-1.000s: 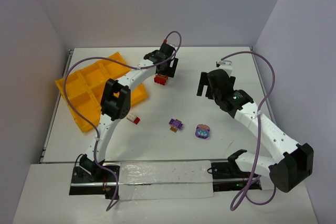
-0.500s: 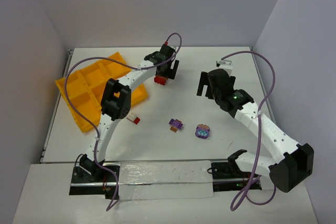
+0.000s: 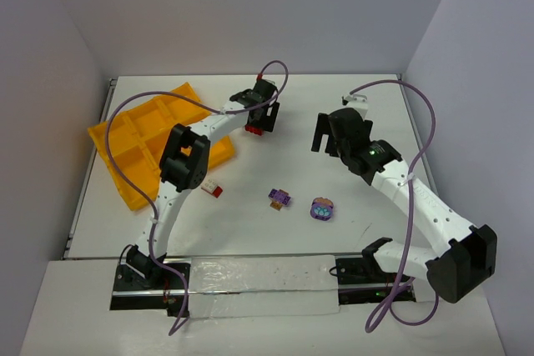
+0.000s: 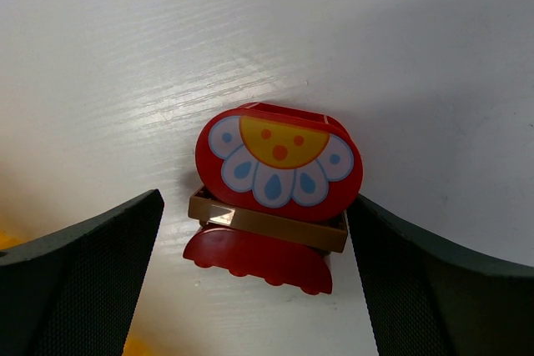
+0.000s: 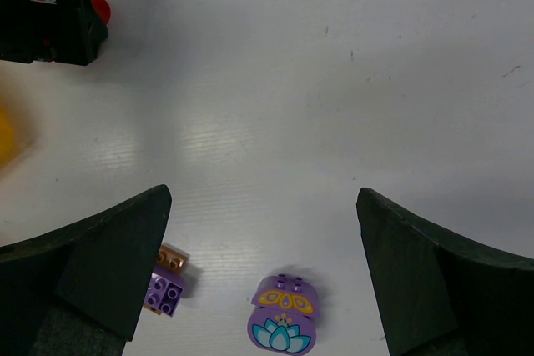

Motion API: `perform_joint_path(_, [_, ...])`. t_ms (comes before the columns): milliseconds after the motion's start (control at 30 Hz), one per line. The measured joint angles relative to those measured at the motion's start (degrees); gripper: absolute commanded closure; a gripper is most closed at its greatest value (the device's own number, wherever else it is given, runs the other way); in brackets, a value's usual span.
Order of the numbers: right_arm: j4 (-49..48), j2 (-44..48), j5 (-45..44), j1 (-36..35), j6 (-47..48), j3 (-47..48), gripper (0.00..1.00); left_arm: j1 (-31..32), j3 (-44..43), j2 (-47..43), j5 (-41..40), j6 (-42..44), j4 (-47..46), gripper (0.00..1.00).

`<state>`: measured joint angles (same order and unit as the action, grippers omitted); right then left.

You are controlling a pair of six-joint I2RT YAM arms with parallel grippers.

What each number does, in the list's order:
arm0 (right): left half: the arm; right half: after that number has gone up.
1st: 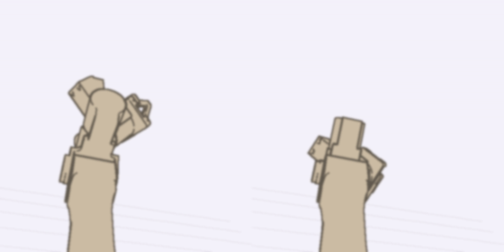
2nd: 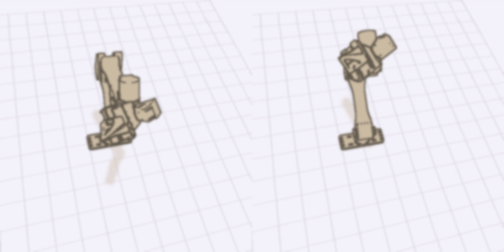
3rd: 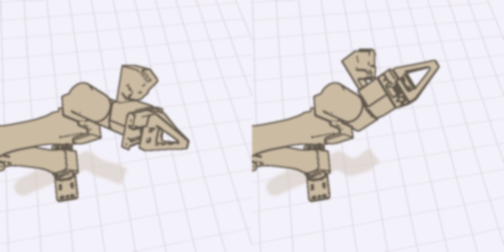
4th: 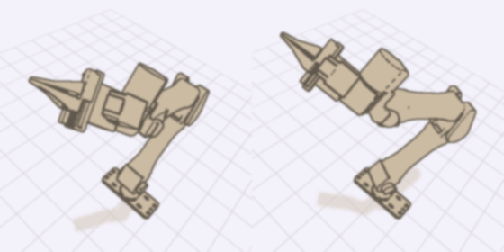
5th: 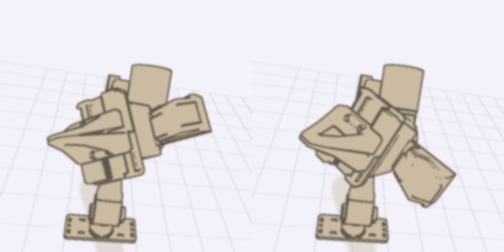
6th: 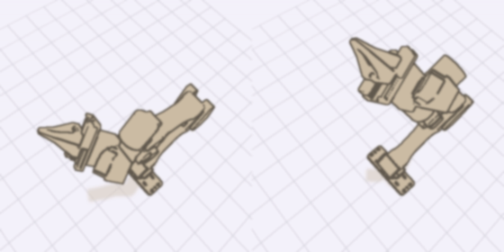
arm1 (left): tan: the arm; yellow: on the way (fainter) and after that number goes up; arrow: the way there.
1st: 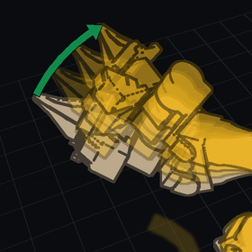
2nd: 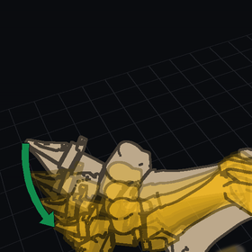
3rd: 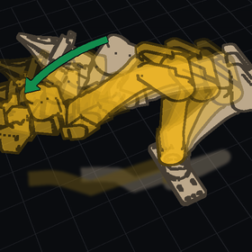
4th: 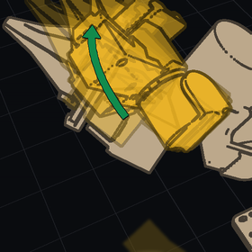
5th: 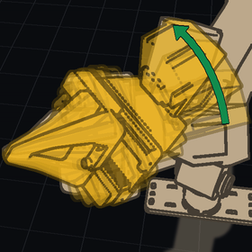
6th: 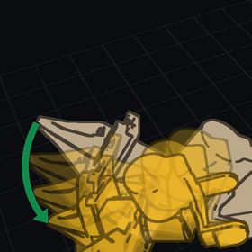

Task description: Sort the legos into containers by color

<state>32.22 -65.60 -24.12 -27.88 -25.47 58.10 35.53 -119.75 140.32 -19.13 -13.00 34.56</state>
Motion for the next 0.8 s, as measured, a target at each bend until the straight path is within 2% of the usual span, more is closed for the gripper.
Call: perform_joint_path(800, [-0.04, -1.42, 2.57, 0.00, -0.66, 0.09, 0.00, 1.99, 5.62, -2.54, 4.21, -8.84, -3.06, 0.01])
